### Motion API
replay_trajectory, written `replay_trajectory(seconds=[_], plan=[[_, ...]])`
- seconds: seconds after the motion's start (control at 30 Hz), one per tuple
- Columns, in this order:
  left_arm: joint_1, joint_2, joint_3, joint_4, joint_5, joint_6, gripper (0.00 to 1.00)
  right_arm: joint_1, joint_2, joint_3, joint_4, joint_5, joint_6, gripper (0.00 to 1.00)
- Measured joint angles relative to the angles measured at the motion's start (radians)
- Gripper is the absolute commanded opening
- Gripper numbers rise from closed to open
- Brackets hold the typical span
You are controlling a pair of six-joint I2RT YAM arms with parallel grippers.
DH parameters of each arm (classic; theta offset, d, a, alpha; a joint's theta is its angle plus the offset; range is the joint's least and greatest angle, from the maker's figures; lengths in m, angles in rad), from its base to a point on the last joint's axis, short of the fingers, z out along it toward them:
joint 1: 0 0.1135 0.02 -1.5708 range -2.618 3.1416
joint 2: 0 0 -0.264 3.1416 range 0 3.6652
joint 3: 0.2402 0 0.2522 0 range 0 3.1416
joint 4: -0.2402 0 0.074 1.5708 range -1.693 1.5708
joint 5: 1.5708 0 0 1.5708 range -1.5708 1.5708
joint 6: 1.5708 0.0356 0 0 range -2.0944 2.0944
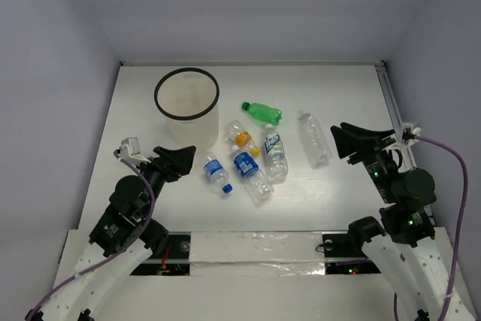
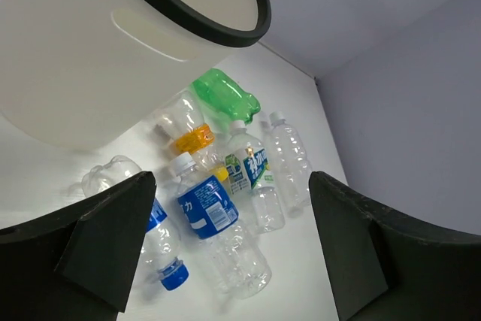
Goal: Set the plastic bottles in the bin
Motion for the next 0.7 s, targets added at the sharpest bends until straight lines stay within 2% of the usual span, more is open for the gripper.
replay_trajectory(seconds=[0.1,0.13,0.2,0.3,0.4,0.43,0.5,0.53,0.57,0.63,0.67,0.7], plan=[[0.0,0.027,-0.001,0.011,0.004,-0.002,0.81,0.0,0.055,0.005,0.01,0.003,0.015,0.27],[0.0,0.031,-0.003,0.021,0.007,-0.002,0.81,0.0,0.089,0.007,0.009,0.003,0.018,0.12],[0.0,0.032,-0.012,0.044,0.014,-0.001,0.79,0.0,0.163,0.009,0.008,0.006,0.022,0.0],[0.0,0.032,-0.031,0.086,0.024,0.005,0.7,0.0,0.27,0.011,-0.014,0.027,0.023,0.0],[0.0,0.032,-0.06,0.148,0.047,0.016,0.43,0.0,0.381,0.042,-0.063,0.084,0.013,0.0],[0.0,0.032,-0.073,0.172,0.058,0.025,0.29,0.0,0.423,0.056,-0.073,0.113,0.008,0.0],[0.0,0.032,-0.098,0.212,0.076,0.033,0.16,0.0,0.51,0.089,-0.092,0.172,0.0,0.0],[0.0,0.032,-0.109,0.228,0.084,0.04,0.06,0.0,0.553,0.103,-0.098,0.194,-0.005,0.0],[0.0,0.035,-0.119,0.241,0.092,0.044,0.02,-0.002,0.608,0.126,-0.117,0.223,-0.011,0.0],[0.0,0.042,-0.128,0.255,0.105,0.053,0.0,-0.007,0.715,0.18,-0.157,0.265,-0.027,0.18],[0.0,0.044,-0.134,0.266,0.113,0.055,0.0,-0.011,0.777,0.213,-0.174,0.29,-0.037,0.32],[0.0,0.044,-0.139,0.274,0.117,0.056,0.0,-0.018,0.827,0.24,-0.193,0.308,-0.048,0.7]])
